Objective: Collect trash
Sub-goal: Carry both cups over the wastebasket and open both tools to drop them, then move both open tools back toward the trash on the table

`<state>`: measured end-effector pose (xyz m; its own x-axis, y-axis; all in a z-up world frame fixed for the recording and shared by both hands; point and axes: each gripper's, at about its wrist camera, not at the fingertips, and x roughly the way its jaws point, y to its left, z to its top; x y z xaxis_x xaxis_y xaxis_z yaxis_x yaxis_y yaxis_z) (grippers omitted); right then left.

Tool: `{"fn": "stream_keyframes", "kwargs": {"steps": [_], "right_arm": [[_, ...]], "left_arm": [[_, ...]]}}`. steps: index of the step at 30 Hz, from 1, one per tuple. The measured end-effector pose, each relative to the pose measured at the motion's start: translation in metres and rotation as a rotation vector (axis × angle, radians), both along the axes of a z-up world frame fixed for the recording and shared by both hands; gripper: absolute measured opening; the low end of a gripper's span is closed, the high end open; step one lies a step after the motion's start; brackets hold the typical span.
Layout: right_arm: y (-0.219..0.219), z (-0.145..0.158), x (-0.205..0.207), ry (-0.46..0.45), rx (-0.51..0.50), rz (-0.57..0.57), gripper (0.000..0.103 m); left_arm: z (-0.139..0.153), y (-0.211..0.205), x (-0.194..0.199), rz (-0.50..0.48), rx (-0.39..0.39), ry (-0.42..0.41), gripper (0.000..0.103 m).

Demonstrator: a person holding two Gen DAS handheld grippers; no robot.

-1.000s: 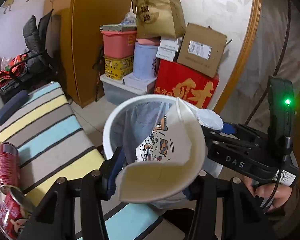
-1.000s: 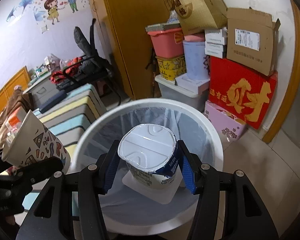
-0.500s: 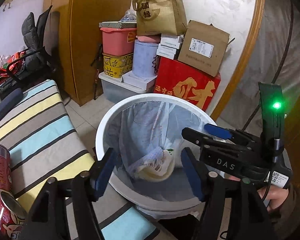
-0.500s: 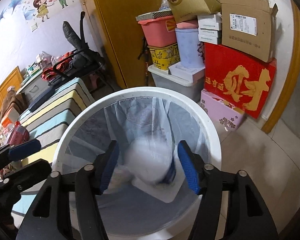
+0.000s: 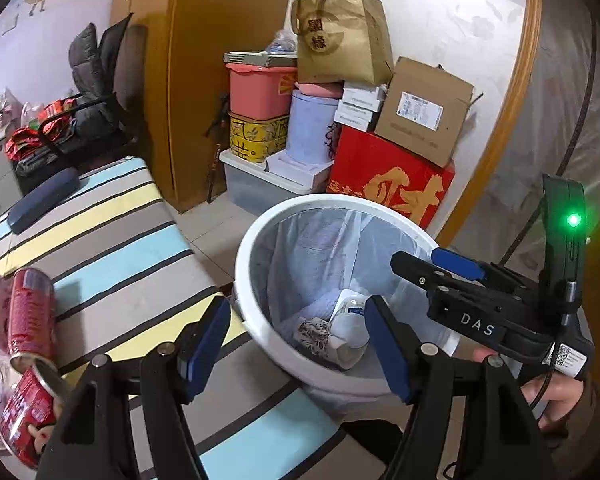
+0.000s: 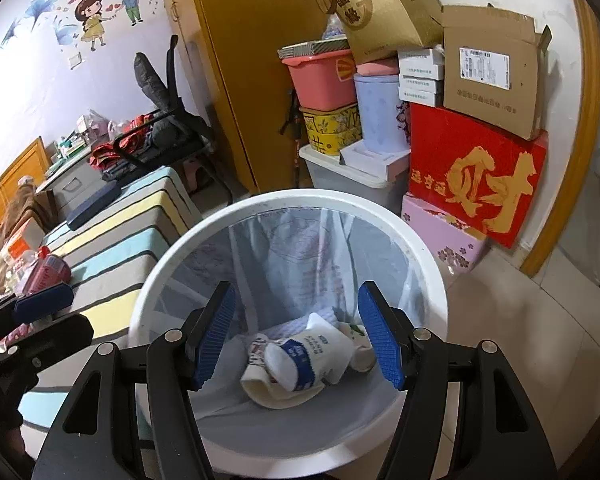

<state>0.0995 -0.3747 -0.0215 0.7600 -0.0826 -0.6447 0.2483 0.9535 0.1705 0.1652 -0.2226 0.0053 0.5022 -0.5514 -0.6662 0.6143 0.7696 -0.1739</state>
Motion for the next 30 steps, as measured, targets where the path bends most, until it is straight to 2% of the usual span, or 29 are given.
{"fn": "stream_keyframes", "kwargs": {"steps": [4,18,30], "right_arm": [[0.010,0.003,-0.003,-0.015,-0.002,0.012,0.065],[0.057,0.013,-0.006,-0.066,0.010,0.100,0.065],[0.111,0.013,-0.001,-0.073,0.021,0.222,0.065]], "left_arm": [[0.008,0.016,-0.008,0.042,0.023,-0.060,0.071],[0.018,0.091,-0.016,0.170,-0.040,-0.058,0.072],[0.019,0.180,-0.020,0.365,-0.024,-0.092,0.072]]}}
